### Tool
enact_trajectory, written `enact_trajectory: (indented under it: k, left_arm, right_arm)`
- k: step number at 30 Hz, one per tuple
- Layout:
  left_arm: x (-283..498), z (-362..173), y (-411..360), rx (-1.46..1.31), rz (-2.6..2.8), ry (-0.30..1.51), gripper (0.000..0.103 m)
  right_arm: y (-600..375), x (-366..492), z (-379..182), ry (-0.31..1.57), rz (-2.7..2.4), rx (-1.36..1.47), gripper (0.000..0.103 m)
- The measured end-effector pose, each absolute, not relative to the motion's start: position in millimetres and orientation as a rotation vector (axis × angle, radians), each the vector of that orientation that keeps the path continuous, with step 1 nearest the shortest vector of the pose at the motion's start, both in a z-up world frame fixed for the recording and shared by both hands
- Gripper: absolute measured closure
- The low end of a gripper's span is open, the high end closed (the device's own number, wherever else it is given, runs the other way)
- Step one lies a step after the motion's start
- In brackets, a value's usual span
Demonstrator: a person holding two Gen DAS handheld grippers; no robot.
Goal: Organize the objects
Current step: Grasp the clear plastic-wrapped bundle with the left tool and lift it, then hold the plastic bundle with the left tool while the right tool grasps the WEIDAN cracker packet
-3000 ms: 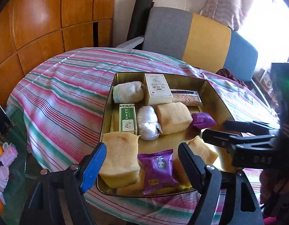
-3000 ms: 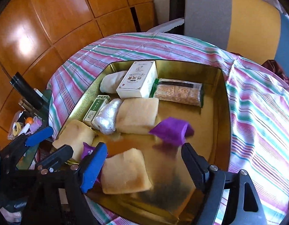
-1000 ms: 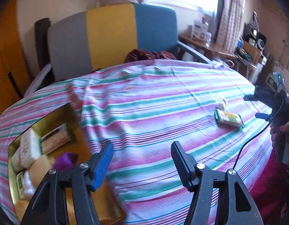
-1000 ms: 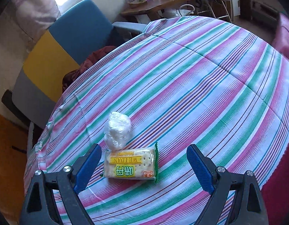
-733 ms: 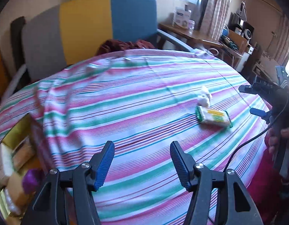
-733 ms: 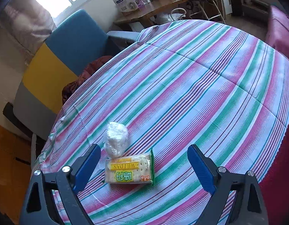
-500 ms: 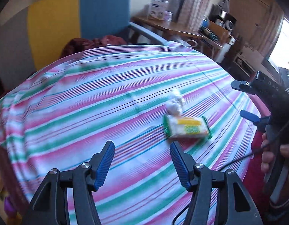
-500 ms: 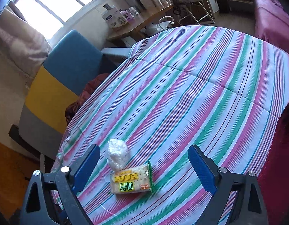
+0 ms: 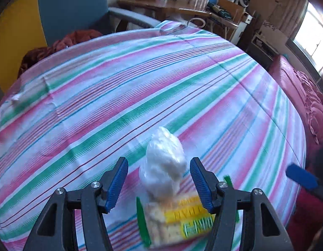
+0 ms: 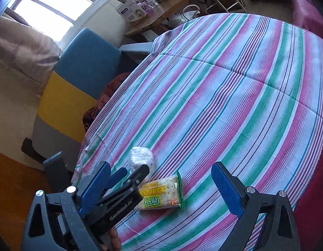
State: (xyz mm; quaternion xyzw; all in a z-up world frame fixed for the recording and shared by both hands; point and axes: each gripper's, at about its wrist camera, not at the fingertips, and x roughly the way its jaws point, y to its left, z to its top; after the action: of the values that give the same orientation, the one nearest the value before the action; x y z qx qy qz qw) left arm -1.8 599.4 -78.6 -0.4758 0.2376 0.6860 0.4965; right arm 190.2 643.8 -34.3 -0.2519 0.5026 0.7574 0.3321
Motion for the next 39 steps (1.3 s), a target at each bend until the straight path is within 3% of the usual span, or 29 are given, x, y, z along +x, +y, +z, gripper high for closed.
enact_trajectory:
  k: [2, 3, 13, 21, 31, 37, 39]
  left_arm:
    - [-8.8, -83.7, 600.9, -1.167, 1.662, 0.539, 0.067]
    - [-12.6, -82.4, 596.6, -1.164, 1.657, 0.507, 0.068]
    - [-49.4, -69.5, 452.4, -1.237, 1.84, 0.395, 0.068]
    - [-16.0, -76.8, 332.0, -1.26, 1.944, 0.413, 0.068]
    - [24.2, -75.0, 318.5, -1.203, 1.931, 0.415, 0.068]
    - [22.3, -75.6, 304.8, -1.21, 1.921, 0.367, 0.068]
    - [21.7, -75.7, 303.1, -1.206, 1.916, 0.366, 0.068]
  right_arm:
    - [644.0, 187.8, -36.2, 1.315, 1.985, -0.675, 0.005]
    - [643.8, 186.5, -37.4, 1.315, 1.986, -0.686, 0.005]
    - [633.1, 157.1, -49.9, 1.262, 2.043, -0.883, 0.005]
    - [632.9, 145.8, -66.4, 1.237, 1.99, -0.985, 0.004]
    - [639.2, 112.0, -77.2, 1.248, 1.986, -1.043, 0.001]
    - [576.0, 85.6, -90.2, 1.566, 2.159, -1.318, 0.0]
    - [556.5, 80.9, -78.5, 1.452, 2.243, -1.393, 0.0]
